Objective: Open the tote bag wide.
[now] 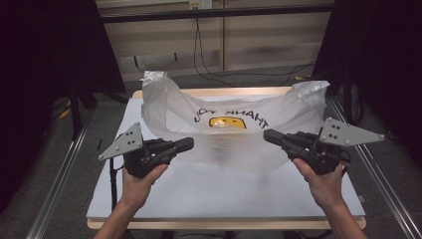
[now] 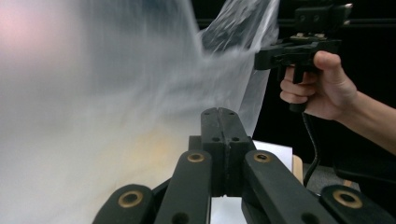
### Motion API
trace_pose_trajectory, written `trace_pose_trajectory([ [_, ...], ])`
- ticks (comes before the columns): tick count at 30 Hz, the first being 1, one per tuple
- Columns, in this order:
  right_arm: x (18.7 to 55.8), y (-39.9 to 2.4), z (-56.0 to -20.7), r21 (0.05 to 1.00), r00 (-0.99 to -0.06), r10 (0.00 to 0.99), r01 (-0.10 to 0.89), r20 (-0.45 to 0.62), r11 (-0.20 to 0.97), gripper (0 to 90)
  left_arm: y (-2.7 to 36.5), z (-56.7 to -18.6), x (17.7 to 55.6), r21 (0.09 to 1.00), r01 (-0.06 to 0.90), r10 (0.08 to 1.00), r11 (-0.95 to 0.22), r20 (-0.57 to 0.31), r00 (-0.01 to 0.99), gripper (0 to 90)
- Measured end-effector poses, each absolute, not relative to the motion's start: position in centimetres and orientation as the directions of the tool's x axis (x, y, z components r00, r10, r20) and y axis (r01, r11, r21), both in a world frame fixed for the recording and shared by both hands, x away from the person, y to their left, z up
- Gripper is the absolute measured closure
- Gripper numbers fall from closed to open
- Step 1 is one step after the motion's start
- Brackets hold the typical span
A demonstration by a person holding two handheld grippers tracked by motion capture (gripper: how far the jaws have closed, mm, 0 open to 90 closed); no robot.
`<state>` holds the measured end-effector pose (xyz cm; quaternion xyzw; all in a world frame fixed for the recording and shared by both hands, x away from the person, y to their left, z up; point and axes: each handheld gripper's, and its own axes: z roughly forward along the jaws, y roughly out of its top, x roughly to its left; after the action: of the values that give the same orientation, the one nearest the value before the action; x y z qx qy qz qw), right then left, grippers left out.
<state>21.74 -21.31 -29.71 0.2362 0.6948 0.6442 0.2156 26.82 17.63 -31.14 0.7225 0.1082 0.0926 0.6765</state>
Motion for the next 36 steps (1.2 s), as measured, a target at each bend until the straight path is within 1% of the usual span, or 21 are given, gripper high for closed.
trace_pose_trajectory([
  [1,22.0,-21.2,-29.0,0.998,-0.794,0.607,0.036,-0.007,0.058,90.0,17.4,-30.4,26.8,0.998,0.014,0.276,-0.062,0.003,0.961,90.0],
  [5,22.2,-20.9,-28.0,0.998,-0.792,0.61,0.019,-0.02,0.058,90.0,17.0,-29.2,26.8,0.999,-0.004,0.263,-0.046,0.016,0.965,90.0],
  [6,22.3,-20.6,-27.2,0.999,-0.795,0.606,0.008,-0.024,0.05,90.0,16.8,-28.7,26.9,0.999,-0.013,0.257,-0.039,0.022,0.966,90.0],
  [7,22.5,-20.4,-26.9,0.999,-0.793,0.608,0.002,-0.03,0.052,90.0,16.6,-27.8,27.2,0.999,-0.028,0.258,-0.03,0.035,0.966,90.0],
  [8,22.5,-20.4,-26.9,0.999,-0.793,0.608,0.002,-0.03,0.052,90.0,16.6,-27.8,27.2,0.999,-0.028,0.258,-0.03,0.035,0.966,90.0],
  [12,23.3,-19.7,-25.1,0.999,-0.788,0.615,-0.013,-0.039,0.048,90.0,16.0,-26.2,28.0,0.999,-0.034,0.246,-0.02,0.038,0.968,90.0],
  [15,24.2,-19.2,-24.6,0.997,-0.765,0.641,-0.009,-0.058,0.079,90.0,15.2,-25.2,29.2,0.999,-0.036,0.252,-0.026,0.042,0.967,90.0],
  [16,24.2,-19.2,-24.6,0.997,-0.765,0.641,-0.009,-0.058,0.079,90.0,15.2,-25.2,29.2,0.999,-0.036,0.252,-0.026,0.042,0.967,90.0],
  [17,24.9,-18.8,-24.8,0.996,-0.755,0.654,0.014,-0.047,0.087,90.0,14.9,-25.1,29.6,0.999,-0.036,0.259,-0.039,0.045,0.965,90.0],
  [18,24.9,-18.8,-24.8,0.996,-0.755,0.654,0.014,-0.047,0.087,90.0,14.7,-25.2,30.0,0.999,-0.028,0.257,-0.042,0.038,0.966,90.0],
  [19,25.6,-18.5,-25.3,0.996,-0.754,0.656,0.035,-0.031,0.087,90.0,14.4,-25.4,30.5,0.999,-0.015,0.263,-0.047,0.027,0.964,90.0],
  [23,26.7,-18.3,-26.1,0.992,-0.746,0.666,0.061,-0.029,0.112,90.0,13.6,-26.2,32.2,0.997,0.009,0.249,-0.072,0.009,0.968,90.0],
  [24,27.6,-18.2,-26.7,0.99,-0.743,0.669,0.086,-0.01,0.11,90.0,13.5,-26.5,32.6,0.998,0.014,0.254,-0.067,0.003,0.967,90.0],
  [26,28.1,-18.2,-26.9,0.989,-0.741,0.672,0.1,0.002,0.107,90.0,13.2,-27.0,33.3,0.997,0.031,0.26,-0.07,-0.012,0.966,90.0],
  [27,29.0,-18.2,-27.4,0.986,-0.734,0.679,0.122,0.013,0.113,90.0,13.1,-27.2,33.6,0.997,0.035,0.266,-0.075,-0.013,0.964,90.0],
  [28,29.5,-18.1,-27.6,0.984,-0.734,0.679,0.135,0.023,0.113,90.0,13.0,-27.6,34.1,0.996,0.057,0.273,-0.062,-0.038,0.961,90.0],
  [31,30.6,-17.9,-28.4,0.977,-0.733,0.679,0.17,0.04,0.126,90.0,13.1,-27.8,34.7,0.995,0.068,0.281,-0.067,-0.046,0.959,90.0],
  [33,31.1,-17.5,-28.8,0.973,-0.738,0.673,0.185,0.046,0.136,90.0,13.0,-28.3,35.4,0.993,0.082,0.296,-0.08,-0.055,0.954,90.0],
  [36,31.6,-17.2,-29.3,0.971,-0.743,0.667,0.194,0.052,0.14,90.0,13.0,-28.7,35.8,0.992,0.092,0.295,-0.084,-0.063,0.953,90.0],
])
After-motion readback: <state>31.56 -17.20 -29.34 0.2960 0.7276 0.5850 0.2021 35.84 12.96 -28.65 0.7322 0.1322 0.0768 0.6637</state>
